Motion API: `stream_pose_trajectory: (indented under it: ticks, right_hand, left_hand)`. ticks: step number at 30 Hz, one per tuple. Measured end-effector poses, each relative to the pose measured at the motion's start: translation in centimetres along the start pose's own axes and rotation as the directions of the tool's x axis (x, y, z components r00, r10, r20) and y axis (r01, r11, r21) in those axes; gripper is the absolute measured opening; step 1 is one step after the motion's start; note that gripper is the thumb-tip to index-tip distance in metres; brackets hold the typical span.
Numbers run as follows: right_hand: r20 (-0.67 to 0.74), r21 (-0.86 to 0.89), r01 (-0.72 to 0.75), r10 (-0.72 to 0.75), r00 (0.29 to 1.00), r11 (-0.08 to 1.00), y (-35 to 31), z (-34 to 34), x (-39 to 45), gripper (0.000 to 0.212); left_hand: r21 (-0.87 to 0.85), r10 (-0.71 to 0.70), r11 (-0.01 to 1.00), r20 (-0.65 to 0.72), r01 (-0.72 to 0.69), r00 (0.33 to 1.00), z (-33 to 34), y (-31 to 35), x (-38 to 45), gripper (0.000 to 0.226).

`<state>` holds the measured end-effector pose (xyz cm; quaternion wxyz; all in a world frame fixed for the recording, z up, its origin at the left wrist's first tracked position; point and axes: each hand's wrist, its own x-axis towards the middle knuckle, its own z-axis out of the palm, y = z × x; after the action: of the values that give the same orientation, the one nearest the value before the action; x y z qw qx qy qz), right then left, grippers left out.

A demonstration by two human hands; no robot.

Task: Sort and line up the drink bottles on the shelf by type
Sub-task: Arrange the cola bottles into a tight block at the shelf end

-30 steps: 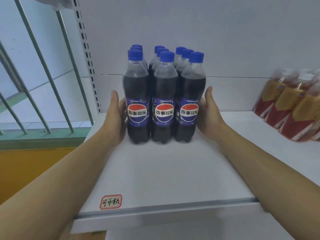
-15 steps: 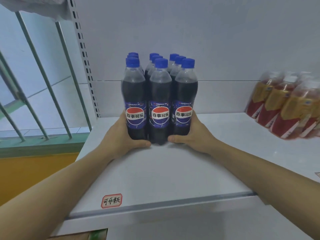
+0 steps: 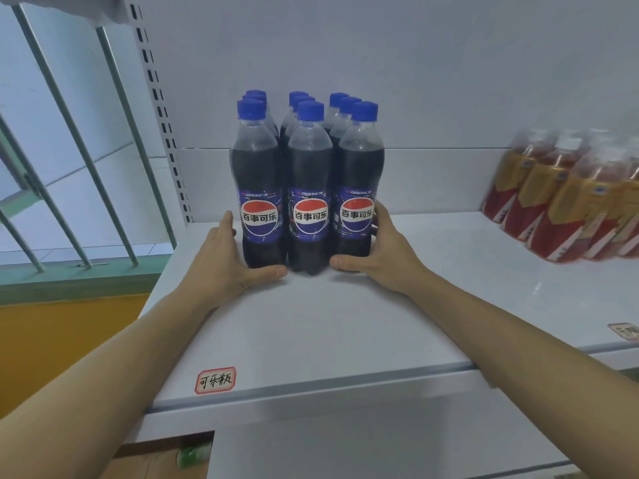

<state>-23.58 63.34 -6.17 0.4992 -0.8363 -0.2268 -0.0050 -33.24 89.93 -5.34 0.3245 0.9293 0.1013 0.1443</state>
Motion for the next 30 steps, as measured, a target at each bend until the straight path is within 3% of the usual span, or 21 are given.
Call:
stream_pose_trajectory:
  ticks: [2, 5, 9, 13, 16, 19, 24, 30]
  right_hand:
    - [0.04, -0.118, -0.023, 0.028, 0.999, 0.993, -0.1, -1.0, -0.5, 0.124]
    - [0.149, -0.412, 0.046, 0.018, 0.989, 0.91, 0.1, -2.8, -2.2, 0.094]
    - [0.21, -0.564, 0.15, -0.035, 0.977, 0.812, 0.8, -5.1, -4.4, 0.055]
    - [0.139, -0.641, 0.17, -0.106, 0.985, 0.749, 2.1, -8.1, -5.2, 0.039]
    - [0.146, -0.621, 0.196, -0.134, 0.98, 0.759, 2.9, -10.8, -5.9, 0.041]
    - [0.18, -0.658, 0.237, -0.157, 0.971, 0.715, 4.6, -14.3, -6.7, 0.045]
    - [0.181, -0.658, 0.265, -0.193, 0.964, 0.705, 7.8, -21.5, -8.7, 0.036]
    - [0.078, -0.602, 0.297, -0.316, 0.946, 0.741, 13.3, -32.0, -9.4, 0.01]
  left_hand:
    - [0.197, -0.082, 0.979, 0.1, 0.061, 0.992, -1.2, 0.5, -1.4, 0.136]
    - [0.485, -0.165, 0.874, 0.213, 0.042, 0.963, -3.3, 1.0, -3.9, 0.099]
    - [0.612, -0.037, 0.778, 0.274, -0.144, 0.961, -3.6, 3.1, -7.2, 0.061]
    - [0.395, 0.17, 0.846, 0.434, -0.357, 0.884, -0.7, 7.9, -7.6, 0.037]
    - [0.287, 0.295, 0.833, 0.495, -0.474, 0.818, 4.1, 10.9, -5.4, 0.037]
    - [0.251, 0.36, 0.812, 0.494, -0.526, 0.791, 9.0, 14.6, -2.6, 0.044]
    - [0.16, 0.342, 0.869, 0.488, -0.468, 0.803, 15.5, 21.9, 0.0, 0.054]
    - [-0.061, 0.229, 0.972, 0.433, -0.225, 0.872, 22.5, 29.8, 2.6, 0.067]
